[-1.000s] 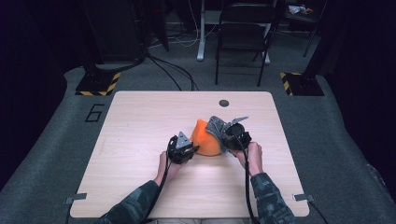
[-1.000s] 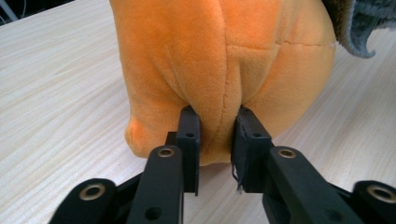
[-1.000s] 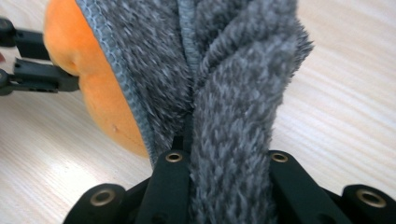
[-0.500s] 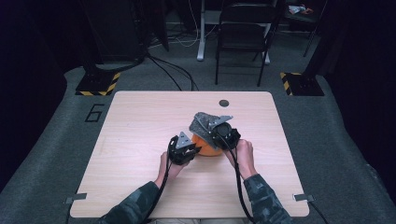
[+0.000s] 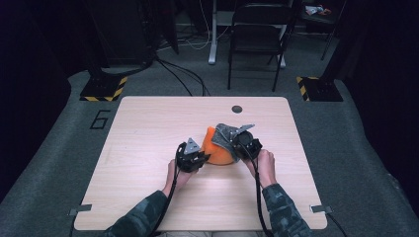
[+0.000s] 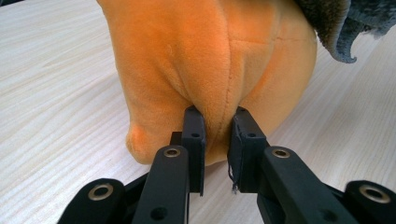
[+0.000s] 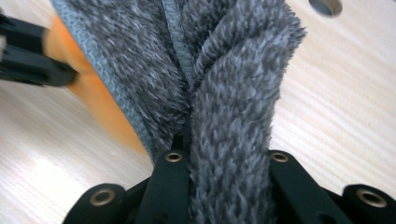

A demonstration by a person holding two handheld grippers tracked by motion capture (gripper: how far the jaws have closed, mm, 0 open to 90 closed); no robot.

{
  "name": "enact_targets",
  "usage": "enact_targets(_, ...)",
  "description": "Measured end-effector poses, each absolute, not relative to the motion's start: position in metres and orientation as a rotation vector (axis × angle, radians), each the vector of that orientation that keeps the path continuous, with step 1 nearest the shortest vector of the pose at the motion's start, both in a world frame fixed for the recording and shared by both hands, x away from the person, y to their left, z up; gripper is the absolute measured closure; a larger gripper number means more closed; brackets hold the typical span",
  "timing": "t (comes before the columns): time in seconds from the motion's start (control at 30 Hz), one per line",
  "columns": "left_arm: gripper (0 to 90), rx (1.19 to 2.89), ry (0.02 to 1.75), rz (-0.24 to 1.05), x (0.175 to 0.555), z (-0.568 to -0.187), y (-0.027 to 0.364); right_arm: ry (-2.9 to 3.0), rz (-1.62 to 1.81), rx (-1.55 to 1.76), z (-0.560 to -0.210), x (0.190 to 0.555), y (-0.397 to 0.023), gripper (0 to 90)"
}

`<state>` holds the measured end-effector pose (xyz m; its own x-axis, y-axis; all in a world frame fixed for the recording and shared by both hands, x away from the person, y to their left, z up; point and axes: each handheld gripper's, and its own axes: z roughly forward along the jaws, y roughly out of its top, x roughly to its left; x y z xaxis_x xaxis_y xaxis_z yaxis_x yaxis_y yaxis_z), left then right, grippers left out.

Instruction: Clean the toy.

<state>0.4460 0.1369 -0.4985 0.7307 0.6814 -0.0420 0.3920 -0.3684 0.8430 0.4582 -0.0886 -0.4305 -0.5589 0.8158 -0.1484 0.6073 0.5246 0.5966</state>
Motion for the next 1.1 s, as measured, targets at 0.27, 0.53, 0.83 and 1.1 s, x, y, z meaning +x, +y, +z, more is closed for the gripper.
enact_targets(0.27, 78.0, 1.995, 0.827, 0.375, 0.449, -0.499, 0.139, 2.368, 0.638, 1.336, -0.455, 0.470, -0.108, 78.6)
enact_targets(0.53, 77.2, 1.988, 0.843, 0.361, 0.451, -0.501, 0.142, 2.401, 0.526, 1.359, -0.491, 0.478, -0.114, 78.5)
enact_targets(0.83, 75.7, 1.991, 0.841, 0.380, 0.451, -0.501, 0.142, 2.336, 0.794, 1.326, -0.430, 0.465, -0.121, 78.6)
enact_targets(1.1, 65.9, 1.984, 0.845, 0.404, 0.448, -0.503, 0.142, 2.407, 0.779, 1.229, -0.442, 0.462, -0.092, 78.6)
